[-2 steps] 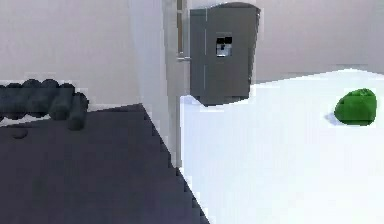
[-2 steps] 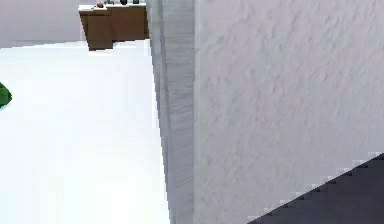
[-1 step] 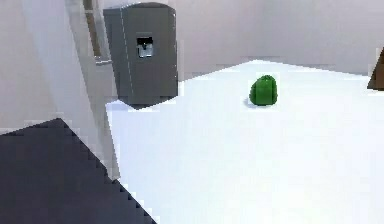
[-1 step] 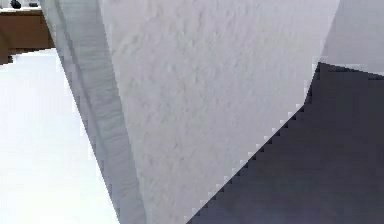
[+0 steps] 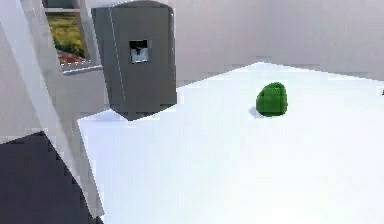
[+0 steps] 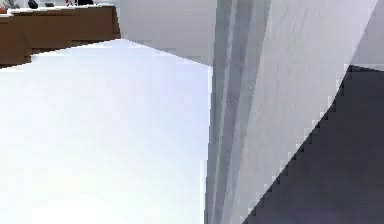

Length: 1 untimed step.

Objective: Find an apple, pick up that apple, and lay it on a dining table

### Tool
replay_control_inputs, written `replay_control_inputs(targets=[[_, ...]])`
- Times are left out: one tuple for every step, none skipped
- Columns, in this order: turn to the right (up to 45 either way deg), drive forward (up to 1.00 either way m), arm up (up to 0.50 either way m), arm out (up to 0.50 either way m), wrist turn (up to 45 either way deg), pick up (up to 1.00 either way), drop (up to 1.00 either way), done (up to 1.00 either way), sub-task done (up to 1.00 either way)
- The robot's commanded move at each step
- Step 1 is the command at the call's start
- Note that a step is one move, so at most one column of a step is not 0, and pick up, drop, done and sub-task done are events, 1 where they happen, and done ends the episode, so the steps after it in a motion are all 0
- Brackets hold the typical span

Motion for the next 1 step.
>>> replay_control_inputs(targets=[[42.0,0.0,0.0,0.0,0.0,0.0,0.0,0.0,0.0]])
